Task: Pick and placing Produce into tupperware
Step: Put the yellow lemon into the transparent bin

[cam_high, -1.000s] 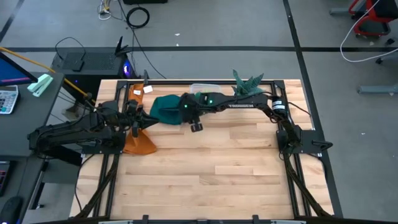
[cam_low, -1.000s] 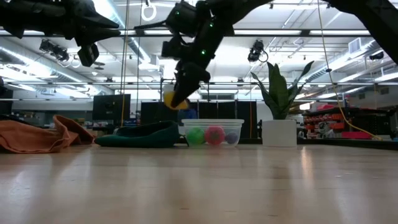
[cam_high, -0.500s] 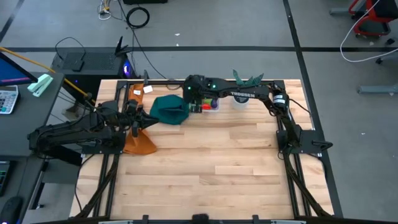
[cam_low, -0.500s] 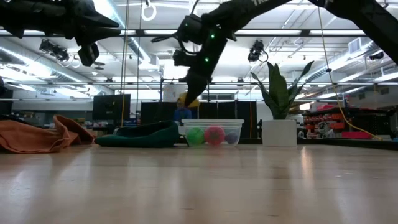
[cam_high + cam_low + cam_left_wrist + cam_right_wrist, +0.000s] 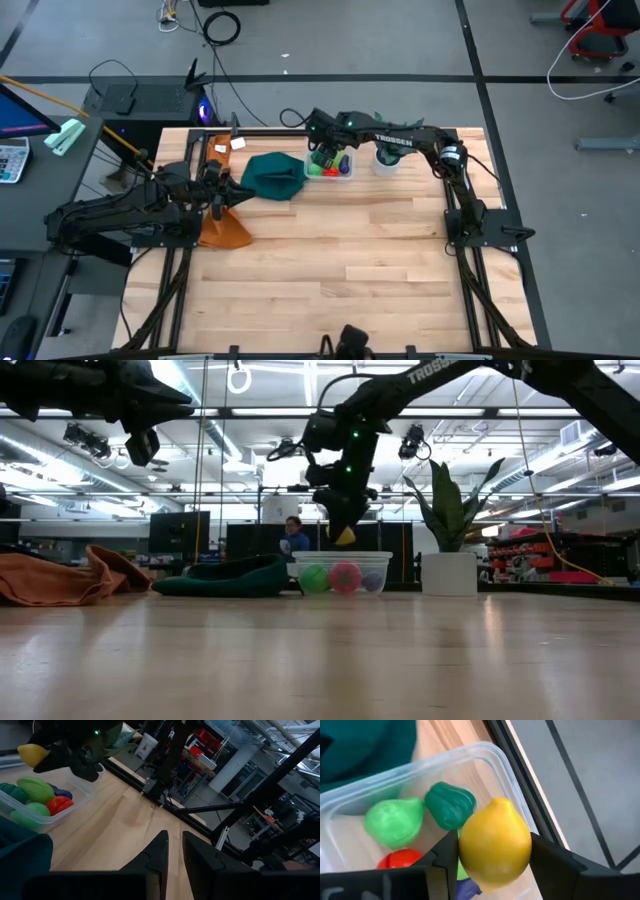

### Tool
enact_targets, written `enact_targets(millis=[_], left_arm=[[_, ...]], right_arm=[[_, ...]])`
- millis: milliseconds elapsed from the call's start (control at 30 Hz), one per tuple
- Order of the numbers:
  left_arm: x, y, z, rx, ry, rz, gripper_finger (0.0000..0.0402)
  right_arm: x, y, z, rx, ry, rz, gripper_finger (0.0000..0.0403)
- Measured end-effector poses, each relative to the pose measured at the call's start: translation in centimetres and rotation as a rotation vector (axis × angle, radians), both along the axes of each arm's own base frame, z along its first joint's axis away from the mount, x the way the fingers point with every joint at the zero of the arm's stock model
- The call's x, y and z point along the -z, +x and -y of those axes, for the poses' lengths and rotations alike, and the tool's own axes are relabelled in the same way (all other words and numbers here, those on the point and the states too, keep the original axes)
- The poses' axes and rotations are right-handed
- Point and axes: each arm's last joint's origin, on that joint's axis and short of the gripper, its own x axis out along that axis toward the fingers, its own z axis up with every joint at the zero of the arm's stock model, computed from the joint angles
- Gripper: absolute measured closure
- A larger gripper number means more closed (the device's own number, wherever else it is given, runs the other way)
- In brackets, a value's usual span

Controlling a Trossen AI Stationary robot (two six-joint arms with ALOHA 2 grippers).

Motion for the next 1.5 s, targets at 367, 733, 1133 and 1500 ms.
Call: enact_targets(millis=[367,733,1133,1500], left_arm=[[0.0,0.0,0.0,0.000,-0.001,0.001,0.0346],[0.0,0.0,0.0,0.000,-0.004,0.000,0.0339],[0.0,0.0,0.0,0.001,-0.005,0.000,0.0339],[0.0,0.0,0.0,0.001,-0.005,0.001,0.0335]], right_arm=[[1.4,-1.5,0.9,0.127,0.117,-0.027,0.0245],[1.8,-1.6,0.8,0.125,0.128,-0.037,0.0245],[1.8,-1.5,0.7,0.092,0.149,-0.034,0.0237],[1.8,-1.5,0.6,0.084,0.167,-0.028,0.0223]])
